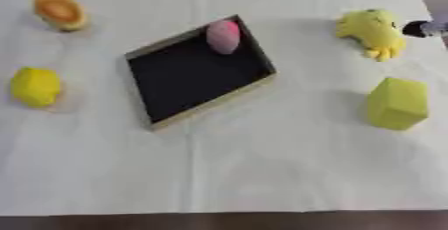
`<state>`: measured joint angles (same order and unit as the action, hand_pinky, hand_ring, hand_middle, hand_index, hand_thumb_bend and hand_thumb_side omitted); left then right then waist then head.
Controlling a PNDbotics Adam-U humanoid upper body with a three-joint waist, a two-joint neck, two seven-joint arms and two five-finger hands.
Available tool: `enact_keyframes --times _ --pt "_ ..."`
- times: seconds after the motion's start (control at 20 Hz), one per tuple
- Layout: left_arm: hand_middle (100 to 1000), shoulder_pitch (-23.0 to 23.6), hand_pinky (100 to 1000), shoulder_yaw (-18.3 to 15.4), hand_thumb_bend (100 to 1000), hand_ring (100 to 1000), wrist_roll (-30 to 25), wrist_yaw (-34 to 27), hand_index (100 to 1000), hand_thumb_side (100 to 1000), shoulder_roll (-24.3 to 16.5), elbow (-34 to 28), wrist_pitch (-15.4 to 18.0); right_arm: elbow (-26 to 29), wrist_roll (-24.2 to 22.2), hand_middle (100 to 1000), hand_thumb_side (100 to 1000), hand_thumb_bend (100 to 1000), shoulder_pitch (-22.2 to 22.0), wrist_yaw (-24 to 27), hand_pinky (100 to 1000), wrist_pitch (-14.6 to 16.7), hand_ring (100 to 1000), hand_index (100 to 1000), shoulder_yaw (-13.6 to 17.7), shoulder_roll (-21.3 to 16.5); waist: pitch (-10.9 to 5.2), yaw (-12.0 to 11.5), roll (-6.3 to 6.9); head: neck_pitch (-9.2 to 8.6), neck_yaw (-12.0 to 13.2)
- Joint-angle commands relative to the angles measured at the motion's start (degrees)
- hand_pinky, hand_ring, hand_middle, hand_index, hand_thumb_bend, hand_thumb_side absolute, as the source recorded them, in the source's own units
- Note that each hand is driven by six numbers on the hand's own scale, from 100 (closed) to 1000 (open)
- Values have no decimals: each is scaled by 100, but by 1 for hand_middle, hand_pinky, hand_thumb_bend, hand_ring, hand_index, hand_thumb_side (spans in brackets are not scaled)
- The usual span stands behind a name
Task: Pick up objects on the table and place them in the box.
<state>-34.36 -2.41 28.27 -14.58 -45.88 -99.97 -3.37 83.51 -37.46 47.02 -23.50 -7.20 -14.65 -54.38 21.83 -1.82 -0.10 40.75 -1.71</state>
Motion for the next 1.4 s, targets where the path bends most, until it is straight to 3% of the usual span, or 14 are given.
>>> enact_keyframes --times 0.05,0.15,0.2,0.5,1.15,1.35,1.4 --pt "899 -93 848 -22 468 912 -35 -12 1000 618 -136 -58 -3 -315 126 859 351 441 177 -143 857 55 911 926 0 -8 -20 -16 15 -80 -63" --pt "899 -102 848 -19 467 912 -44 -13 1000 617 -129 -63 0 -515 198 859 336 398 238 -198 856 136 910 925 -11 74 -12 -28 15 -129 -101" --pt "899 -105 848 -20 467 912 -45 -14 1000 617 -125 -65 1 -612 239 859 350 437 266 -235 855 170 909 924 -9 113 -5 -38 16 -159 -125" --pt "899 -93 848 -21 451 921 -54 -26 1000 622 -107 -84 6 -1175 405 848 348 430 397 -468 852 336 904 919 -16 339 49 -110 12 -264 -214" --pt "899 -98 847 -16 437 920 -60 -63 1000 625 -62 -114 10 -1680 216 822 323 439 473 -626 848 482 901 910 -137 562 177 -203 -17 -273 -236" --pt "899 -97 847 -12 432 919 -63 -73 1000 626 -44 -120 7 -1730 255 761 280 389 496 -678 823 510 871 871 -144 606 202 -217 -25 -247 -223" --pt "899 -97 847 -11 431 919 -63 -74 1000 626 -39 -119 5 -1729 314 721 227 340 500 -700 804 509 838 841 -143 611 205 -218 -27 -245 -221"
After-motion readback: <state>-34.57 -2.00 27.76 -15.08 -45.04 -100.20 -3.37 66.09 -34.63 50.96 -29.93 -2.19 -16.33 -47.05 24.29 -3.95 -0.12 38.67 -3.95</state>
